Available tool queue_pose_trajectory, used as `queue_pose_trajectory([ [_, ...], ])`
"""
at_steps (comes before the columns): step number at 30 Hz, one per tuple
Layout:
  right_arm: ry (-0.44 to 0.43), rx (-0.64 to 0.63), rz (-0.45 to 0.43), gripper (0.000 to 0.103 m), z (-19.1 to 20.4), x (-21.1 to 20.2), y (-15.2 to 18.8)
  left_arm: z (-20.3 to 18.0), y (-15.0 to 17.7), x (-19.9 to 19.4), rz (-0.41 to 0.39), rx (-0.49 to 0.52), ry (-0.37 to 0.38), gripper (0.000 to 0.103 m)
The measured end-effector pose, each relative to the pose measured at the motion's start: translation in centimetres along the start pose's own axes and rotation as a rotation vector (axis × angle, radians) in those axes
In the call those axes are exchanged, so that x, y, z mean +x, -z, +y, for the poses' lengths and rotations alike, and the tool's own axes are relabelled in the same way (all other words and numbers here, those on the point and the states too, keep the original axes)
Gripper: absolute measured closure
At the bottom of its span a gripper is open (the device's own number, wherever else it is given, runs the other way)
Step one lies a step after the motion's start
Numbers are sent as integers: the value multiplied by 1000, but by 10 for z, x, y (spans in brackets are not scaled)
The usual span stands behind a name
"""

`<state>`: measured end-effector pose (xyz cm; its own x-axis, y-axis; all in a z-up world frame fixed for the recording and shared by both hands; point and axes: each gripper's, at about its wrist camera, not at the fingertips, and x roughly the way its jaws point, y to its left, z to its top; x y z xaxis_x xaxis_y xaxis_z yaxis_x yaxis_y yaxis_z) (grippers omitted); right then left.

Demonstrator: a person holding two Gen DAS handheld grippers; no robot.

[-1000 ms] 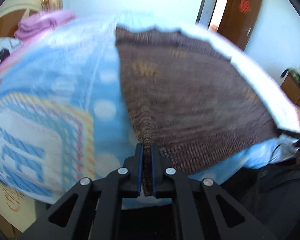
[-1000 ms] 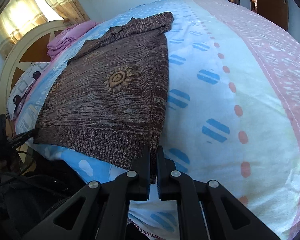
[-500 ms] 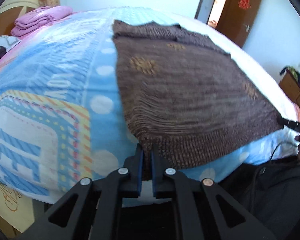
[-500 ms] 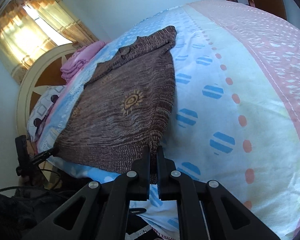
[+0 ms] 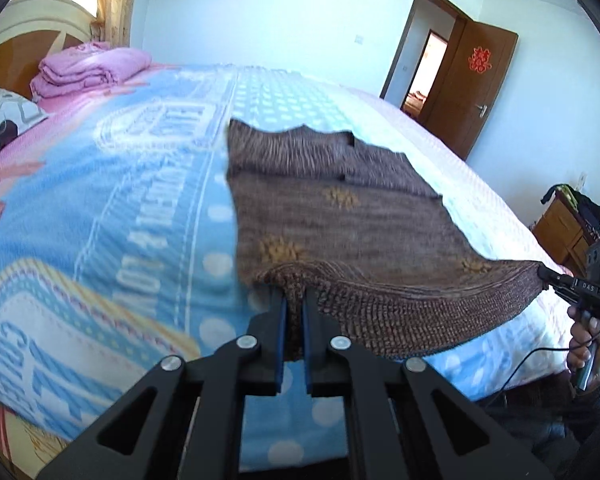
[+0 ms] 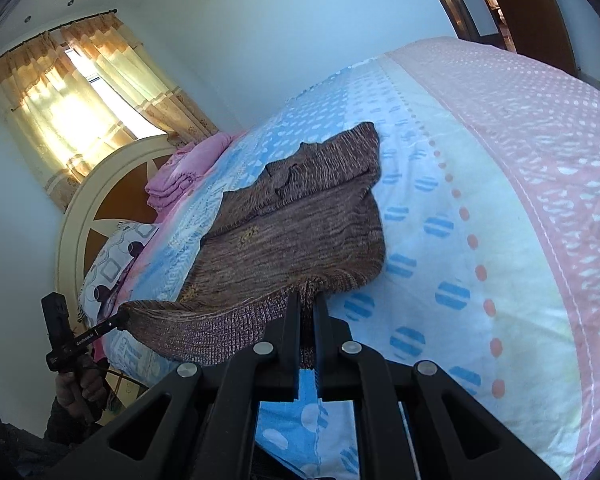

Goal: Fold small clothes
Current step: 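Lift the ribbed hem with both grippers and carry it toward the collar, then lay the hem over the collar and open both grippers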

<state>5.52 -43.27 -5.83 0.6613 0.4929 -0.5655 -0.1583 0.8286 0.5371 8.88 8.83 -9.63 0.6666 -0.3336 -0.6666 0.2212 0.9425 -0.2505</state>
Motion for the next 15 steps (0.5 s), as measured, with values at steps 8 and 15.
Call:
queue_pose_trajectory([
  [8, 3, -63, -50, 99, 20, 10, -50, 7, -42, 11, -73, -4, -32, 96],
  [15, 24, -100, -80, 99, 28, 30, -95, 11, -84, 23, -136, -11, -42, 96],
])
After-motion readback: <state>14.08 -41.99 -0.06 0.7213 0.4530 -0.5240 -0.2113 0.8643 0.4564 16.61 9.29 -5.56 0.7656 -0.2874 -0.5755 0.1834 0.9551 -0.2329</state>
